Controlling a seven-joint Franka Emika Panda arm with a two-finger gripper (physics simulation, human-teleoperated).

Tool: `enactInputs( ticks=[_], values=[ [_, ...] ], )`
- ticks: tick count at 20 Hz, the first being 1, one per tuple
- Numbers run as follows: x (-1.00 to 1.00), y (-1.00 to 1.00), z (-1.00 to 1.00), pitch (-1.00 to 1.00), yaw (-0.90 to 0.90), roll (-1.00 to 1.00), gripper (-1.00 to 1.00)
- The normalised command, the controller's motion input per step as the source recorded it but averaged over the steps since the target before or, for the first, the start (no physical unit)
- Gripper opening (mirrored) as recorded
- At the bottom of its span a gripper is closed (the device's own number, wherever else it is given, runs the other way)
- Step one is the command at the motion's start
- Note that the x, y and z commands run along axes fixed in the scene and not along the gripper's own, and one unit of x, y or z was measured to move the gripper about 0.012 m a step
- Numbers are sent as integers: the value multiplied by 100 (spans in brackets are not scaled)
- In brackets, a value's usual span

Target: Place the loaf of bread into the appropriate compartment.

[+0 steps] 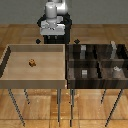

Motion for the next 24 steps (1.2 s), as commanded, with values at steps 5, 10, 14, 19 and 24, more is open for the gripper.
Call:
enactInputs(
  ticks=[5, 10, 14, 19, 24],
  values=[
    [0, 0, 0, 0, 0, 0, 100],
    [0, -40, 0, 0, 0, 0, 100],
    [0, -100, 0, 0, 0, 0, 100],
    [0, -100, 0, 0, 0, 0, 100],
    [3, -80, 0, 0, 0, 0, 100]
  ],
)
